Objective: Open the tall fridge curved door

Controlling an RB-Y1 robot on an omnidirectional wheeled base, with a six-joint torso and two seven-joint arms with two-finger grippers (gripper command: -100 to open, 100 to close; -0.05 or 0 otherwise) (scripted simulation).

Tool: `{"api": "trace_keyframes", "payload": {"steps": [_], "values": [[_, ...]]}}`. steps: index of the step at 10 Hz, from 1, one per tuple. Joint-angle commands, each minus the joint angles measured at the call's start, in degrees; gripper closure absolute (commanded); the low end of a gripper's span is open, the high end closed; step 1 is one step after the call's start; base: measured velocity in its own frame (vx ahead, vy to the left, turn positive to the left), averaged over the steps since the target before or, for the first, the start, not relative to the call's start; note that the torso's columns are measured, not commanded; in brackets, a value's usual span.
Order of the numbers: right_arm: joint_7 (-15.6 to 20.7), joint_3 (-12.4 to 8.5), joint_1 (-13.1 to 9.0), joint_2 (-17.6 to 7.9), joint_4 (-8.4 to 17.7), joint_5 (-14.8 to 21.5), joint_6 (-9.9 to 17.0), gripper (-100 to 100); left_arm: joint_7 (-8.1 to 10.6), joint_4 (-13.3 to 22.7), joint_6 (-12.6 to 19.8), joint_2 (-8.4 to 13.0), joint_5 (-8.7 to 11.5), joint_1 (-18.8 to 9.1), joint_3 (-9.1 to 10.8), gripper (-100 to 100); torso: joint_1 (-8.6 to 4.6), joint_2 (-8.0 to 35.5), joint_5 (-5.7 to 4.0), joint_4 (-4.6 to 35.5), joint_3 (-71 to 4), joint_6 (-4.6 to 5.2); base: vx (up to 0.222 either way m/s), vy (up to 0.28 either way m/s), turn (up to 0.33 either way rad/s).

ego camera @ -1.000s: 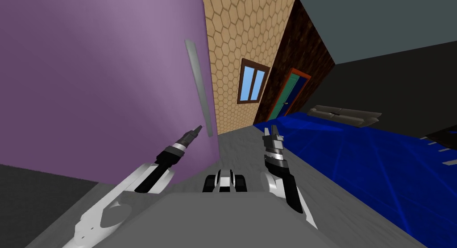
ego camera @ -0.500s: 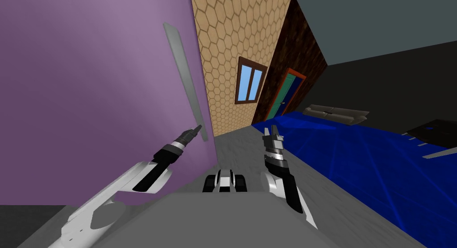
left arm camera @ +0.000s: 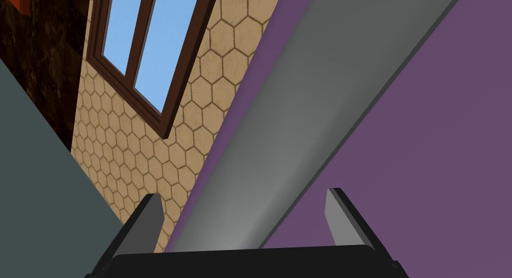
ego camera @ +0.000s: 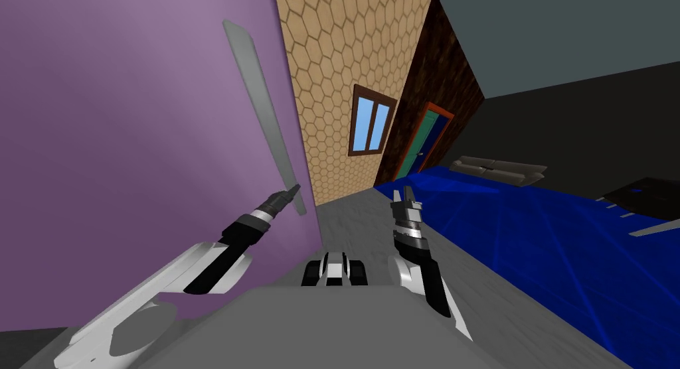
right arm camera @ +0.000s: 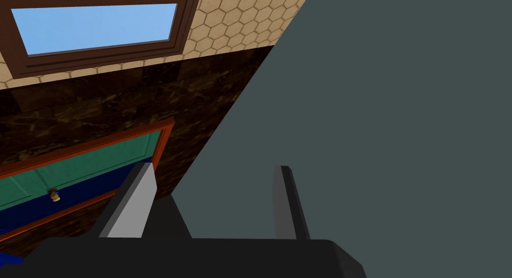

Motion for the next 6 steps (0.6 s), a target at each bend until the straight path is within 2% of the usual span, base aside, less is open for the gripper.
{"api": "trace_keyframes", "payload": {"steps": [1, 2, 3, 6], "values": [[0.0, 0.0, 0.0, 0.0, 0.0, 0.0, 0.0, 0, -0.17, 1.7, -1.0, -0.7, -0.1, -0.7, -0.19, 100, 0.01, 0.2, 0.01, 0.0, 0.1, 0.00, -0.071, 0.002, -0.012], [0.0, 0.0, 0.0, 0.0, 0.0, 0.0, 0.0, 0, -0.17, 0.8, -0.4, -0.4, -0.2, -0.5, -0.08, 100, 0.06, 0.6, 0.09, 0.1, 0.4, 0.00, -0.046, 0.001, -0.011], [0.0, 0.0, 0.0, 0.0, 0.0, 0.0, 0.0, 0, 0.25, 0.7, -1.5, 0.5, -0.2, -0.5, -0.38, 100, 0.12, 0.5, 0.11, 0.2, 0.3, -0.04, -0.126, 0.036, -0.074], [0.0, 0.0, 0.0, 0.0, 0.0, 0.0, 0.0, 0, 1.54, 0.2, -3.2, 2.3, -0.1, -0.6, -0.96, 100, 0.36, 0.7, 0.15, 0.3, 0.5, -0.26, -0.249, 0.047, -0.105]]}}
